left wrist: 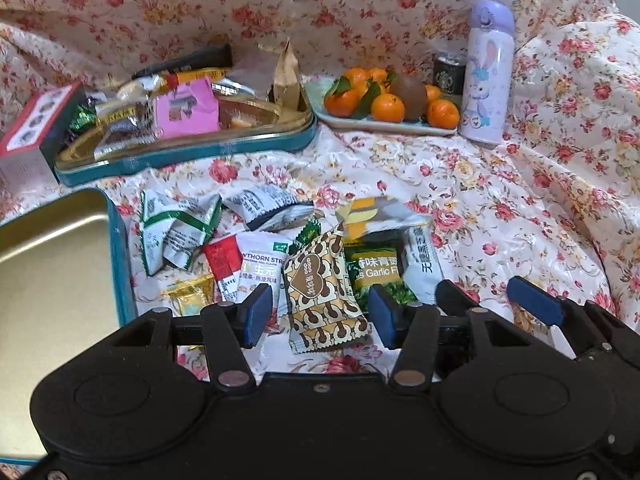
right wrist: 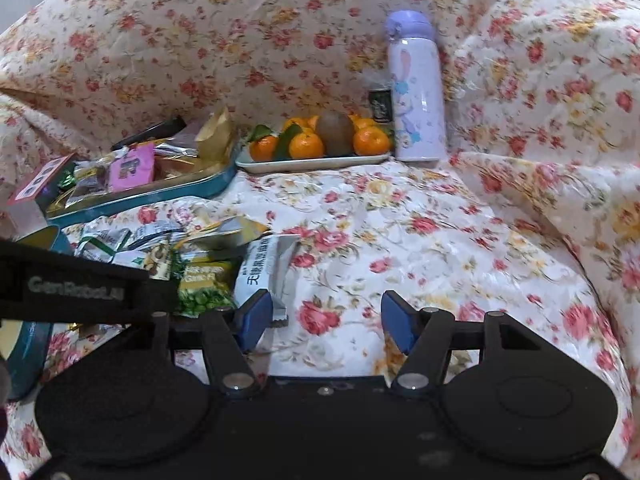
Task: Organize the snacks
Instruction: 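Move both tools toward the scattered snack packets beside the tin, then grasp the brown heart-print candy with left tool while right tool grasps white packet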
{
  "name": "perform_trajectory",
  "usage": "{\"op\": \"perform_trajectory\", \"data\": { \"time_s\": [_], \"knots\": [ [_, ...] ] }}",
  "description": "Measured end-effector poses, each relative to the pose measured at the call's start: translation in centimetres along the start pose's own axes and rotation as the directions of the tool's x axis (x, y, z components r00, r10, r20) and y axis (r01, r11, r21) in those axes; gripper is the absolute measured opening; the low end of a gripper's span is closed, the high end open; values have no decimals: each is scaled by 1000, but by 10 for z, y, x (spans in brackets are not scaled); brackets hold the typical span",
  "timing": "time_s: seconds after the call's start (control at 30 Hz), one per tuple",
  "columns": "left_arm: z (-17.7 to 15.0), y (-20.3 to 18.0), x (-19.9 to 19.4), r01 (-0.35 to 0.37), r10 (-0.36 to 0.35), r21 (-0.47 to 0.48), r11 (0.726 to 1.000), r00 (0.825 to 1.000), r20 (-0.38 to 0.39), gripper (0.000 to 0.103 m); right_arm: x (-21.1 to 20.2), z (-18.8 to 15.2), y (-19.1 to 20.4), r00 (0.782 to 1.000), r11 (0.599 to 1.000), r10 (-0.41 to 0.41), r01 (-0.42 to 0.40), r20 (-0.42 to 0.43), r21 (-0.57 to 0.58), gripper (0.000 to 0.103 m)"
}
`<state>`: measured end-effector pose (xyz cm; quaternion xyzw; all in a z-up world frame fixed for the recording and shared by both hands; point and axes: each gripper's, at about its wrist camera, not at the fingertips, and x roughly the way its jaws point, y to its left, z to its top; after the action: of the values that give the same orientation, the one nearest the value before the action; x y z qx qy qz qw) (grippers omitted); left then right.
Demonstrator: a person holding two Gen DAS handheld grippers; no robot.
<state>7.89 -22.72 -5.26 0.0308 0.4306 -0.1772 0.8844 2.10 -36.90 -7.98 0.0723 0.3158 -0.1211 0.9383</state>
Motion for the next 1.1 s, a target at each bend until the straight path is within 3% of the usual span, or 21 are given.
{"op": "perform_trajectory", "data": {
  "time_s": [0.3, 0.37, 0.43, 0.57, 0.83, 1.1],
  "knots": [
    [5, 1, 9, 48, -48, -1, 999, 999, -14, 58, 8, 4, -3, 999, 999, 44, -44, -8, 0, 65],
    [5, 8, 20, 92, -98, -68, 993, 992, -78, 62, 9, 4, -5, 999, 999, 44, -44, -16, 8, 65],
    [4, 18, 24, 133, -142, -122, 983, 987, -68, 59, 8, 0, -5, 999, 999, 38, -38, -17, -4, 64],
    [2, 17, 23, 122, -130, -119, 985, 990, -61, 61, 3, 2, -12, 998, 998, 64, -64, -19, 29, 64],
    [2, 17, 23, 118, -123, -87, 989, 991, -58, 55, 8, 5, -6, 998, 997, 51, -53, -48, -52, 64],
    [1, 20, 20, 111, -118, -92, 989, 991, -66, 50, 7, 15, -27, 988, 981, 140, -130, -63, 142, 64]
  ]
}}
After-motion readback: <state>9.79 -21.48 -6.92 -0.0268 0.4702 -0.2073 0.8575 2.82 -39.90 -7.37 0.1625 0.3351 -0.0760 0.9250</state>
